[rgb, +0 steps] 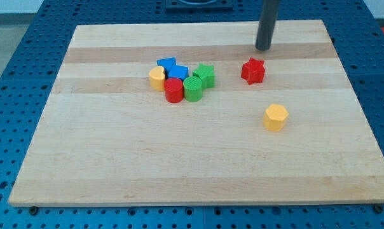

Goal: Move the red star diagonally to the top left of the yellow hexagon

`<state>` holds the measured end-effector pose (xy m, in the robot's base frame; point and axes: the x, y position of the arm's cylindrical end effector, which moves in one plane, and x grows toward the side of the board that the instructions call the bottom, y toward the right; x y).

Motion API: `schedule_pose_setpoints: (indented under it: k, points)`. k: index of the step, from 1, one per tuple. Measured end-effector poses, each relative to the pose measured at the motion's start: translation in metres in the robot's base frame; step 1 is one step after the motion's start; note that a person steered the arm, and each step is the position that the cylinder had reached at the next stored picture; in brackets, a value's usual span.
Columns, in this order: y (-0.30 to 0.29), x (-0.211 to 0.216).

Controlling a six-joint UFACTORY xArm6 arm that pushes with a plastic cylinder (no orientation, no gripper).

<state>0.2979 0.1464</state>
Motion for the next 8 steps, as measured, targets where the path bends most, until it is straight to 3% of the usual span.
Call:
schedule_pose_setpoints:
  k: [1,2,3,4,8]
  points:
    - [0.009,0.045]
    - [-0.003,0.051]
    - [-0.011,0.01]
    - [-0.017,0.009]
    - [-0.034,0.104]
